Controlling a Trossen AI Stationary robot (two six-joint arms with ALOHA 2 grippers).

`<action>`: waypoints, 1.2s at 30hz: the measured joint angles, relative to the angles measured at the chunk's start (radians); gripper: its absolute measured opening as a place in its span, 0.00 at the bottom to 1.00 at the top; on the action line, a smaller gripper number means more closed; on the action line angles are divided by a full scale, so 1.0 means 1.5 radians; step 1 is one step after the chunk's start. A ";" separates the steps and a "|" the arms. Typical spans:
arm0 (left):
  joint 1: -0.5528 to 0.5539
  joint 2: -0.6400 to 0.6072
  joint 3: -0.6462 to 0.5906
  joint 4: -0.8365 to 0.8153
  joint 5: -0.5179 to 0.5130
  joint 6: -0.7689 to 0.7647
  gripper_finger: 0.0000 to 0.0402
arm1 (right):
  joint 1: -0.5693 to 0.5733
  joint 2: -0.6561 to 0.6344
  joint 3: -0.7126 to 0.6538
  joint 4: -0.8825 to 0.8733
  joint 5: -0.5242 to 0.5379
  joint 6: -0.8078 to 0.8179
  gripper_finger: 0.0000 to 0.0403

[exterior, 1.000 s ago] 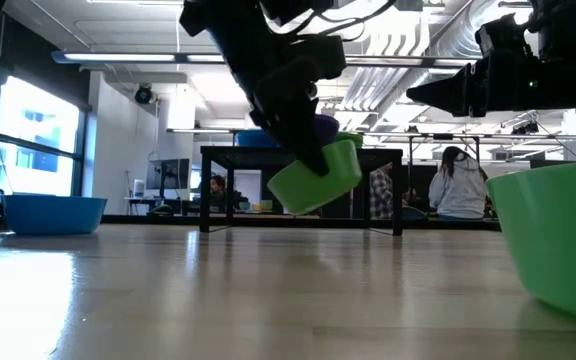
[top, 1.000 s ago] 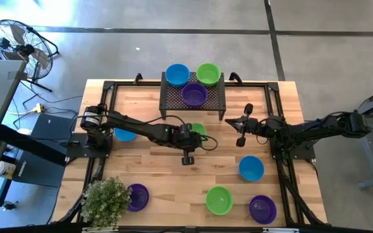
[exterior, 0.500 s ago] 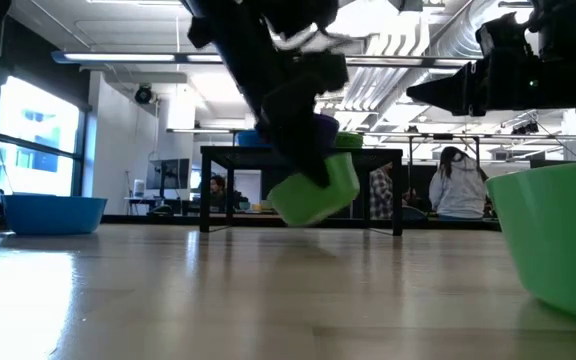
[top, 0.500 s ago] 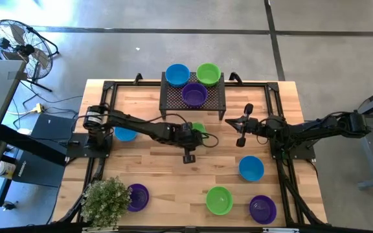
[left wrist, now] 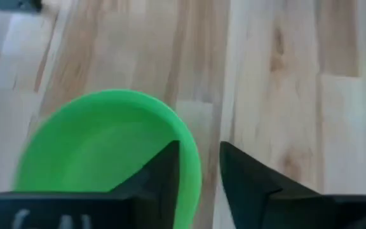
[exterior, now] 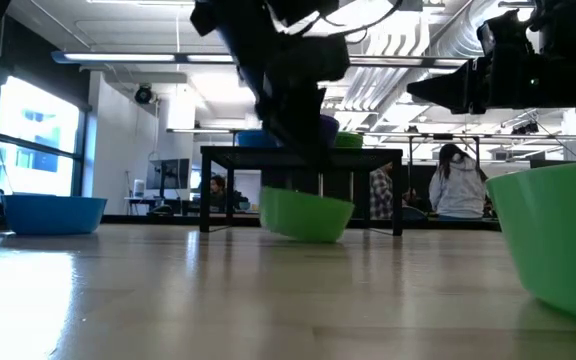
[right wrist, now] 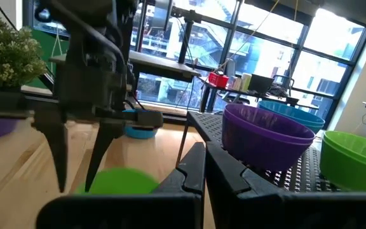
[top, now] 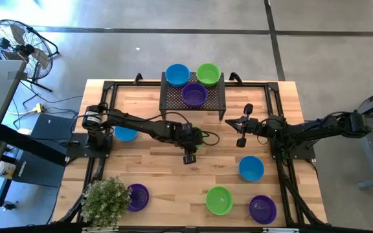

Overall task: Pick & Place Mini bowls
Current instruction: Stack the top green bowl on the green bowl on the shelf

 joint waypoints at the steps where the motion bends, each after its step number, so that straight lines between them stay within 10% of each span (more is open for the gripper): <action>1: 0.000 0.000 0.008 -0.019 0.002 0.004 0.29 | 0.000 0.000 0.000 0.000 0.000 0.000 0.00; 13: -0.023 -0.049 -0.020 0.027 -0.033 0.048 0.04 | 0.000 0.000 0.000 -0.001 0.012 0.000 0.00; 36: -0.044 -0.328 -0.523 0.604 -0.077 0.011 0.00 | 0.001 0.007 0.003 -0.042 0.079 0.109 0.00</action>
